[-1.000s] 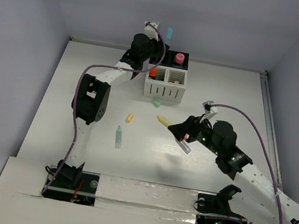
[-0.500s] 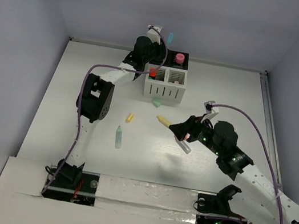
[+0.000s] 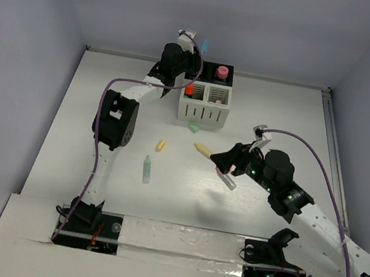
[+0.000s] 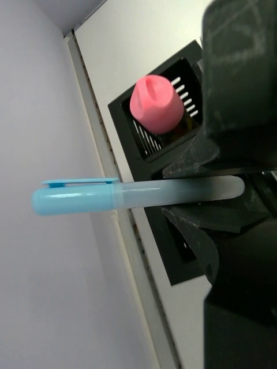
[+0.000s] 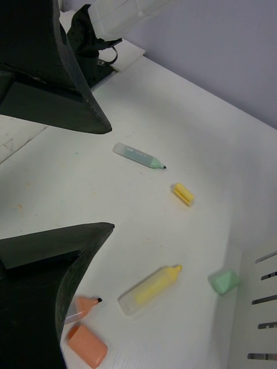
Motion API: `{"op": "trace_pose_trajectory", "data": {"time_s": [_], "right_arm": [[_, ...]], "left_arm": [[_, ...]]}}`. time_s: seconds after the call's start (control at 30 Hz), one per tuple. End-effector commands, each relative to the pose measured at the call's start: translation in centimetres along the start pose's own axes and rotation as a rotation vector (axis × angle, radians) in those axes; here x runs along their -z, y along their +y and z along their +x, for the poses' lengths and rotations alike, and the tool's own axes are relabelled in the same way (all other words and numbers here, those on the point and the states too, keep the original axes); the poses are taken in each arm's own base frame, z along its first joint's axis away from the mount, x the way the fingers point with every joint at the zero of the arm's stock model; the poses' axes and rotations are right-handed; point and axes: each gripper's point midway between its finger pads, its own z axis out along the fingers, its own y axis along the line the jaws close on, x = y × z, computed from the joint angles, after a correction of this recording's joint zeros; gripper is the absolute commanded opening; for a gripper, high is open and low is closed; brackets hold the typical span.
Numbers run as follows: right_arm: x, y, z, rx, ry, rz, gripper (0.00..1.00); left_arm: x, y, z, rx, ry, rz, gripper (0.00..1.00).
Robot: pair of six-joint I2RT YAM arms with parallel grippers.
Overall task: Sort the stationery into containers
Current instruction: Place the pen in the storage box, then pick up the pen from the center of the board.
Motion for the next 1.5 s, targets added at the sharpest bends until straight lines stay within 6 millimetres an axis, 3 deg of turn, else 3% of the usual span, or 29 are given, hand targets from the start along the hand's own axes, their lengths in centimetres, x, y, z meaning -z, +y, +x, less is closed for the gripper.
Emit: {"op": "trace_pose_trajectory", "data": {"time_s": [0.0, 0.23, 0.47, 0.57, 0.6, 0.67, 0.7, 0.77, 0.8, 0.87, 0.9, 0.97, 1.0, 1.03, 1.07, 1.1, 1.13, 1.17, 1.2, 1.23, 1.3, 1.33, 1.4, 1.43, 1.47], "right_arm": [[0.0, 0.6, -1.8, 0.019, -0.053, -0.012, 0.68], [0.2, 0.6, -1.7, 0.015, -0.056, -0.010, 0.68], [0.2, 0.6, -1.8, 0.011, -0.057, -0.009, 0.68], [0.2, 0.6, -1.7, 0.011, -0.056, -0.010, 0.68], [0.1, 0.6, -1.8, 0.013, -0.055, -0.009, 0.68], [0.1, 0.6, -1.8, 0.014, -0.053, -0.006, 0.68], [0.0, 0.5, -1.7, 0.014, -0.047, -0.002, 0.68], [-0.1, 0.5, -1.8, 0.016, -0.041, 0.003, 0.67], [-0.2, 0.5, -1.8, 0.020, -0.036, 0.007, 0.66], [-0.5, 0.1, -1.7, 0.023, -0.015, 0.027, 0.62], [-0.6, -0.1, -1.6, 0.025, -0.007, 0.041, 0.61], [-0.9, -0.7, -1.6, 0.030, 0.010, 0.071, 0.57], [-1.0, -1.1, -1.1, 0.036, 0.034, 0.086, 0.55], [-1.1, -1.3, -1.0, 0.038, 0.047, 0.097, 0.54], [-1.3, -1.6, -0.7, 0.039, 0.072, 0.113, 0.52], [-1.5, -1.9, -0.5, 0.049, 0.081, 0.125, 0.52], [-1.6, -2.1, -0.4, 0.055, 0.093, 0.135, 0.52], [-1.9, -2.9, -0.2, 0.058, 0.114, 0.163, 0.52], [-2.1, -3.1, 0.1, 0.055, 0.130, 0.174, 0.52], [-2.2, -3.4, 0.3, 0.065, 0.145, 0.183, 0.52], [-2.4, -4.2, 0.7, 0.067, 0.177, 0.212, 0.54], [-2.8, -4.4, 0.9, 0.077, 0.197, 0.215, 0.55], [-2.8, -5.2, 1.3, 0.083, 0.230, 0.245, 0.57], [-3.1, -5.5, 1.5, 0.092, 0.248, 0.253, 0.58], [-3.1, -5.6, 1.8, 0.096, 0.266, 0.256, 0.59]], "left_arm": [[0.5, -0.2, -3.0, -0.043, -0.066, 0.003, 0.22], [0.5, 0.5, -2.7, -0.041, -0.062, -0.008, 0.36], [0.8, 0.5, -3.1, -0.046, -0.065, -0.012, 0.38], [1.3, -0.1, -4.3, -0.047, -0.081, -0.003, 0.39], [1.9, -0.8, -6.0, -0.050, -0.111, 0.011, 0.39], [2.6, -1.4, -7.4, -0.049, -0.132, 0.021, 0.40], [3.7, -2.4, -9.9, -0.054, -0.174, 0.037, 0.41], [5.0, -3.4, -12.2, -0.054, -0.209, 0.045, 0.45], [6.5, -4.4, -15.1, -0.062, -0.254, 0.052, 0.46], [8.1, -5.4, -17.5, -0.056, -0.290, 0.059, 0.51], [10.1, -6.6, -20.2, -0.057, -0.333, 0.070, 0.53], [12.0, -7.5, -21.4, -0.016, -0.347, 0.079, 0.59], [14.4, -8.8, -23.7, -0.006, -0.391, 0.098, 0.61], [15.1, -8.7, -22.5, 0.027, -0.370, 0.094, 0.66], [16.2, -9.2, -22.7, 0.088, -0.377, 0.106, 0.69], [19.1, -10.6, -24.8, 0.111, -0.443, 0.140, 0.71], [19.5, -10.1, -21.4, 0.160, -0.390, 0.133, 0.76], [21.7, -10.6, -20.0, 0.223, -0.389, 0.154, 0.78], [21.7, -11.2, -19.9, 0.253, -0.385, 0.167, 0.80], [23.5, -11.1, -18.0, 0.277, -0.375, 0.160, 0.83], [24.8, -12.3, -15.6, 0.321, -0.338, 0.173, 0.88], [25.8, -12.3, -13.2, 0.335, -0.292, 0.155, 0.89], [27.3, -13.2, -11.1, 0.350, -0.241, 0.150, 0.92], [27.7, -13.0, -8.4, 0.362, -0.186, 0.131, 0.93], [28.2, -13.0, -7.3, 0.368, -0.164, 0.123, 0.94]]}}
